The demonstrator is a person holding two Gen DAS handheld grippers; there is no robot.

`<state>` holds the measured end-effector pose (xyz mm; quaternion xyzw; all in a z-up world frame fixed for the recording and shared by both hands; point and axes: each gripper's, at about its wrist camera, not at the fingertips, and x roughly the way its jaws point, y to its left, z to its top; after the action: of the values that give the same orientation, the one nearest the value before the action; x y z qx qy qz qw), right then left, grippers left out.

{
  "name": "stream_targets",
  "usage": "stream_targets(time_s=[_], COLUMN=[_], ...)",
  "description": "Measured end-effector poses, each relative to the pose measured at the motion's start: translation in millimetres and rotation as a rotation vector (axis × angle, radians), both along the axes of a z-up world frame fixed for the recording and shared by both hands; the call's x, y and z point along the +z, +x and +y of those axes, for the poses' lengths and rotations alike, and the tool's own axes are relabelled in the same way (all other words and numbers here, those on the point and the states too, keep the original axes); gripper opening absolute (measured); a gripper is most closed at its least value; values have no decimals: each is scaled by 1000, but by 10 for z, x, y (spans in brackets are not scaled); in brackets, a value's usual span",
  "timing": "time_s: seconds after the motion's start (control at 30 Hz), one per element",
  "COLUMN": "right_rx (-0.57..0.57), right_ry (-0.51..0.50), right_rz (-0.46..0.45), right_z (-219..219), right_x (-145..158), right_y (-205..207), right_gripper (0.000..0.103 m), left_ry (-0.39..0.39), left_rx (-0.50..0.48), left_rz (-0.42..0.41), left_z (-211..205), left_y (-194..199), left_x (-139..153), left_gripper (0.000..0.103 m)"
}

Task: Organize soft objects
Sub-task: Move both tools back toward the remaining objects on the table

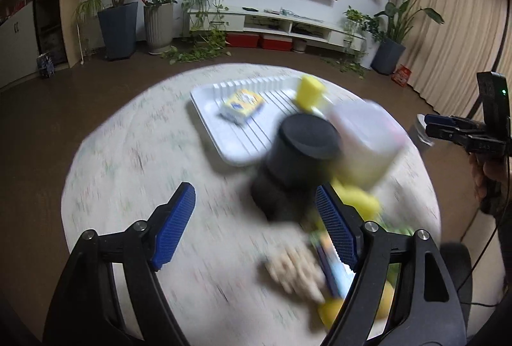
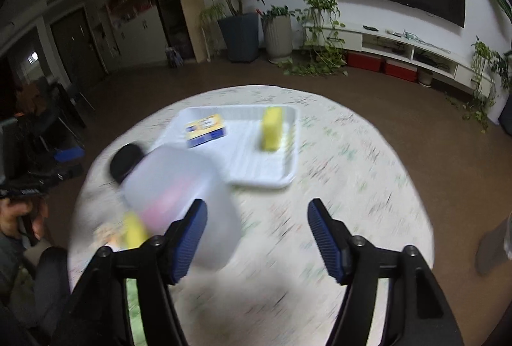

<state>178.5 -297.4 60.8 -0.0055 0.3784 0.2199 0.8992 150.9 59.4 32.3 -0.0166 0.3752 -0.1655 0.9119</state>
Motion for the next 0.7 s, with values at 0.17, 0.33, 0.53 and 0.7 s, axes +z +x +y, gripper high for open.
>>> stream_targets(time_s=[0.17,0.33,0.53,0.7], right_rx=[6,9,-40,-64], right_ry=[50,82,47,22], right_rz=[15,45,65,92], right_z=[203,463,745,826], right_x=[-180,-390,-691,-809], right_y=[-739,-1243,-1624,-1665], right_gripper=[81,87,87,81], left_ry=[-24,29,94,67], left_rx=[-36,-69,-74,-71], left_rz=[38,70,79,67], left_z=[-116,-320,-516,-580], left_y=[-631,-1098,-1392,-1410], left_x=[-175,-384,-652,-693], left_gripper=[88,88,88,88])
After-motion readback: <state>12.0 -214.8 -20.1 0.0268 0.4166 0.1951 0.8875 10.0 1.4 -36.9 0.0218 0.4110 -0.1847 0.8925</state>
